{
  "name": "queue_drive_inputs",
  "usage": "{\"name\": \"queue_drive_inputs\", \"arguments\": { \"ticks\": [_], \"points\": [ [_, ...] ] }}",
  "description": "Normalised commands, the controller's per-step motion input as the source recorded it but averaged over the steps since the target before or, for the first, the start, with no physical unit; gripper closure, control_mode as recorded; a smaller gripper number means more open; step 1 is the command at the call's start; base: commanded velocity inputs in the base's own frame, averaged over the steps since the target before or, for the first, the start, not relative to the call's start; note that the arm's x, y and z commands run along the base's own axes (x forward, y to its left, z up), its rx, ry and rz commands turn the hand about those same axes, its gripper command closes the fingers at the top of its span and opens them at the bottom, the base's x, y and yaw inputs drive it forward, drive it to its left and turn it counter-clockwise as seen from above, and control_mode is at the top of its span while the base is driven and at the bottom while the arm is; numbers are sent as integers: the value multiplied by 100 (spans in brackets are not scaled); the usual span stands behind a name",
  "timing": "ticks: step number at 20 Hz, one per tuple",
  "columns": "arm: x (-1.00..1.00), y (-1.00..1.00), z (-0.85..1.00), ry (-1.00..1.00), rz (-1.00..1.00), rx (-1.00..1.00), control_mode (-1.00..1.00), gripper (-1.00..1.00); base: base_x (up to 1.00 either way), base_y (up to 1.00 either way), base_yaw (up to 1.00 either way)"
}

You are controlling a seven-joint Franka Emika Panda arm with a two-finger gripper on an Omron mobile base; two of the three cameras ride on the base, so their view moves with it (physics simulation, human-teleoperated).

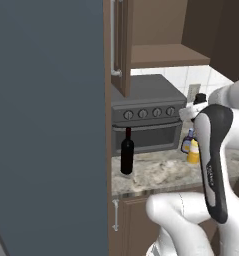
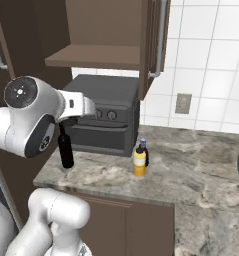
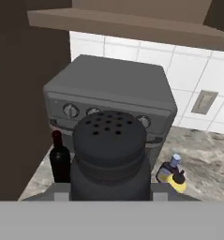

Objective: There are various items on the counter. Only move the condiments/shakers into the cabinet.

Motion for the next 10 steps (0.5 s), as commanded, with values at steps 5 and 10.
{"name": "queue_drive_inputs", "arguments": {
  "ticks": [5,10],
  "points": [
    [2,53,100,-11,5,-7,-100,100,0,0,0],
    [0,-34,46,-22,5,6,-100,100,0,0,0]
  ]
}}
